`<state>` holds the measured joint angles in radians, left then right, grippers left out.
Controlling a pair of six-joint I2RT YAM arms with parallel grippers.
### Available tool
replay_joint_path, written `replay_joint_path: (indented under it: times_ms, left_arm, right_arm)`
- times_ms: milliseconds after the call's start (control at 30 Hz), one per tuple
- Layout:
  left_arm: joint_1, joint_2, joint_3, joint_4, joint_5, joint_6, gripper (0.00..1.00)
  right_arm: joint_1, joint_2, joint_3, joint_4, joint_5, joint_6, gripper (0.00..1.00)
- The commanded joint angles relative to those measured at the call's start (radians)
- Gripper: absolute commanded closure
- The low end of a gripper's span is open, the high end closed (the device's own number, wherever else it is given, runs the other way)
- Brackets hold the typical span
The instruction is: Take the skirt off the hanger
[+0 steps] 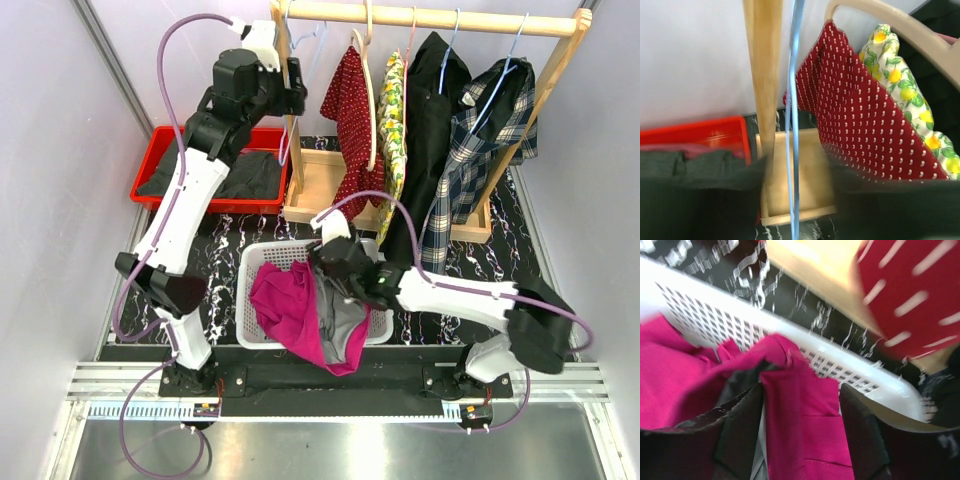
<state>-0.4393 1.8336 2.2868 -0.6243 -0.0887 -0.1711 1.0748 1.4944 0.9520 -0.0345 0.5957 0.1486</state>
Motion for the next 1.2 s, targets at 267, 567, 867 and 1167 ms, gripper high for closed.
replay_joint_path:
  times_ms: [267,567,867,1167]
  left_arm:
    - [-0.082,-0.18,0.132,0.009,-0.006,0.033,0.01]
    - [-0.392,-0.002,0.223,0.06,-0.132,0.114,0.01]
    - [-0.404,0.167,0.26,0.173,-0.287,0.107,0.01]
    - [-0.372,0.162,0.221,0.158,-0.306,0.073,0.72]
  right_arm:
    - [0.01,-0.384,0.143,-0.117,0.033,-0.02,0.24]
    - [0.01,-0.537,0.007,-0.132,-0.023,0.066,0.27]
    - [0.016,-0.637,-0.033,-0.206,-0.004,0.131,0.29]
    - [0.016,-0.675,-0.032,-0.246,0.038,0.135,0.3]
